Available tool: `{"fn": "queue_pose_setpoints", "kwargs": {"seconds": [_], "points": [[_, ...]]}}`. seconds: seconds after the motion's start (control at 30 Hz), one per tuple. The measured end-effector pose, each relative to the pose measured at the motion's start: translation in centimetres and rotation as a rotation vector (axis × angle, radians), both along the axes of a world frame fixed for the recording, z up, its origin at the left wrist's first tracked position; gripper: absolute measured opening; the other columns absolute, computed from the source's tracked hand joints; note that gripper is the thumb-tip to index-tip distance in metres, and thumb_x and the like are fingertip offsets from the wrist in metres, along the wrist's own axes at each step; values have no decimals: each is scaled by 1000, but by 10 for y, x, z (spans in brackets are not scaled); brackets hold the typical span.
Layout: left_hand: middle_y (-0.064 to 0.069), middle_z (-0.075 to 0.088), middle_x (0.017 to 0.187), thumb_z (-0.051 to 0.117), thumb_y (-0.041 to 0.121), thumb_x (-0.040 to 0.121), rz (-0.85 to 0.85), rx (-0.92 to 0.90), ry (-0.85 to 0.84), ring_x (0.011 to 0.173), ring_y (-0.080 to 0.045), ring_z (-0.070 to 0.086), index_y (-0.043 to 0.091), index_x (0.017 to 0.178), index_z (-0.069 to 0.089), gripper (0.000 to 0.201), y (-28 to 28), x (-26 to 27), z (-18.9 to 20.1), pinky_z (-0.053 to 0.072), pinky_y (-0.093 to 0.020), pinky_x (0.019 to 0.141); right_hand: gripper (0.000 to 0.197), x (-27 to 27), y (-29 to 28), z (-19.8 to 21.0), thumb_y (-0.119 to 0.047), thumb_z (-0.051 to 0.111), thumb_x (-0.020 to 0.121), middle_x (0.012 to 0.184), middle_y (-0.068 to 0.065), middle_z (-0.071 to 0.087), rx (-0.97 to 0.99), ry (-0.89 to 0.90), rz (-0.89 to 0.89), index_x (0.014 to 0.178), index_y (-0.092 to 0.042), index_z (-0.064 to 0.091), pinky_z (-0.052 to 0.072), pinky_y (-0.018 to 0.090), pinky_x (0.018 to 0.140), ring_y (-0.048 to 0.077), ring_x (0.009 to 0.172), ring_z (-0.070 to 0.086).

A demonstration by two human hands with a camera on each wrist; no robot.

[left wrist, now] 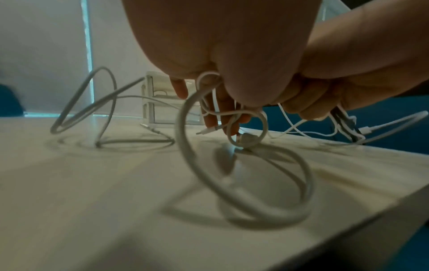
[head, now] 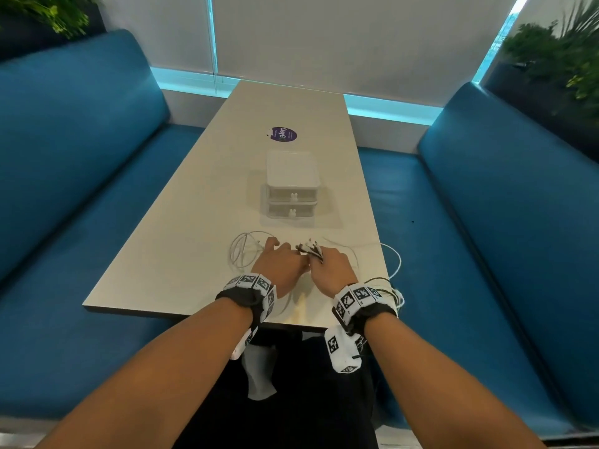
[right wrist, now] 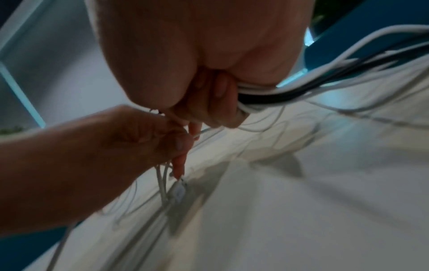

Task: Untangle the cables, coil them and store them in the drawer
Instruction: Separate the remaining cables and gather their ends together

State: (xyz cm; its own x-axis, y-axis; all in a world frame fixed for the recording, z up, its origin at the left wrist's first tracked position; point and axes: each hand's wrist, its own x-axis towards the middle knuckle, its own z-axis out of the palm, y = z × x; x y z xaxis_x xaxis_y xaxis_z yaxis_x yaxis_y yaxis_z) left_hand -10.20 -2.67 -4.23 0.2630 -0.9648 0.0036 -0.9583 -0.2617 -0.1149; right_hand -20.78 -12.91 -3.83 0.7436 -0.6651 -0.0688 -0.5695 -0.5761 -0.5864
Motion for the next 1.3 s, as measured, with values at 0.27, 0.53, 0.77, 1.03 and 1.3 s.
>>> {"fn": "queue_pose_setpoints", "kwargs": {"seconds": [0.27,0.53,0.77,1.03,1.3], "points": [[5,67,106,49,19,98,-41,47,-89,107,-25,57,23,109,59,15,17,15,-7,27,-47,102,21,2,-4,-2,-28,53,93,90,8,68,109,137,89,90,-20,71,48,35,72,27,84,62],[5,66,114,36,37,106,-18,98,-121,115,-25,52,25,116,61,29,25,44,1,24,-50,107,24,-13,-40,4,-27,49,99,99,14,67,-56,177,-117,102,-9,64,46,34,69,32,88,63],[6,70,95,38,27,101,-23,78,-66,102,-24,55,28,104,59,21,18,30,-7,22,-49,105,28,-18,-34,-2,-32,39,103,102,14,63,-172,191,-165,110,-13,59,51,40,77,35,90,62],[5,70,95,40,26,102,-52,91,-95,101,-25,55,28,102,58,18,12,24,-13,26,-48,101,29,-8,-10,-6,-33,43,99,97,10,70,-162,-53,62,125,-30,56,54,46,75,35,87,64],[9,69,102,41,22,102,-57,14,-10,103,-22,54,32,108,59,21,4,20,-12,29,-46,101,17,-10,-7,1,-23,49,99,85,5,67,-39,-43,165,93,-18,64,45,34,67,27,80,60]]}}
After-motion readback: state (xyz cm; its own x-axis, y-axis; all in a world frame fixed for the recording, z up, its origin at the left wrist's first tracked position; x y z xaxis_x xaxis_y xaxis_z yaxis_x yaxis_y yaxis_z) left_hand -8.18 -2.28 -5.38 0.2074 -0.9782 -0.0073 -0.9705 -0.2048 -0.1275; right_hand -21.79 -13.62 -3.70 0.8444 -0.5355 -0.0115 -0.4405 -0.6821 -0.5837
